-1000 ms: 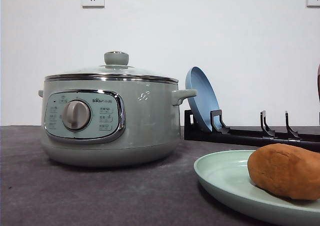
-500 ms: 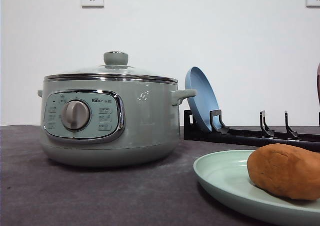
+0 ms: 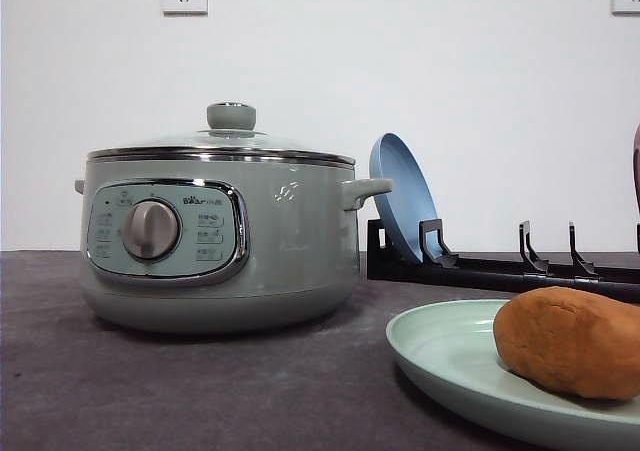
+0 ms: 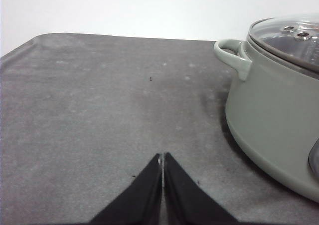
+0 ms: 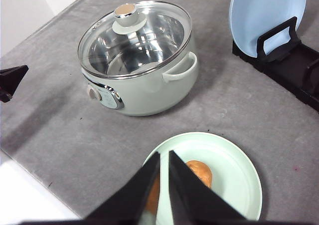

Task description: Transfer potato from steamer to green plate

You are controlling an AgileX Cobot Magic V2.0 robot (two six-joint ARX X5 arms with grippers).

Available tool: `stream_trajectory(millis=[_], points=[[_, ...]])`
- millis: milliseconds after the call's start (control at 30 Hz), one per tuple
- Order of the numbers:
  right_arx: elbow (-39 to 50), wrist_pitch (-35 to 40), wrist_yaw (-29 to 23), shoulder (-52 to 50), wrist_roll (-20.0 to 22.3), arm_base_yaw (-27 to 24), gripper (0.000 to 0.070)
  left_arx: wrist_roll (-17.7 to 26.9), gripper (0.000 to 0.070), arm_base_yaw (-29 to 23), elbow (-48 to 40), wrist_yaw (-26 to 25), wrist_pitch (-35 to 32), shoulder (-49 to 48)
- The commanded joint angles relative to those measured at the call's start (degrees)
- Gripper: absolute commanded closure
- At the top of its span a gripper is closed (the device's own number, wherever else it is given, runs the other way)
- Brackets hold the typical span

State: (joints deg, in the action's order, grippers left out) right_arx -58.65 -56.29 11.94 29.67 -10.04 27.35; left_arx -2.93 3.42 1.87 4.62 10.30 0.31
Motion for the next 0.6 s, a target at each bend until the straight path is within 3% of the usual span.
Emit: stream_trajectory(millis=[0,200,567], points=[[-0.61,0.61,0.02,0.15,-0.01,0.33,0.0681,0.53,0.07,0.07,-1.2,0.29,0.51,-0.15],[-0.61,0.61,0.01,0.15,-0.01,0.33,0.0681,2.7,0.07,0.05,-1.2,-0.15,0.55,-0.14],[-0.61,0.61,0.02,0.15,-0.01,0.32,0.0681,2.24,0.07,-0.02,-1.2,-0.13,0.38,-0.13]])
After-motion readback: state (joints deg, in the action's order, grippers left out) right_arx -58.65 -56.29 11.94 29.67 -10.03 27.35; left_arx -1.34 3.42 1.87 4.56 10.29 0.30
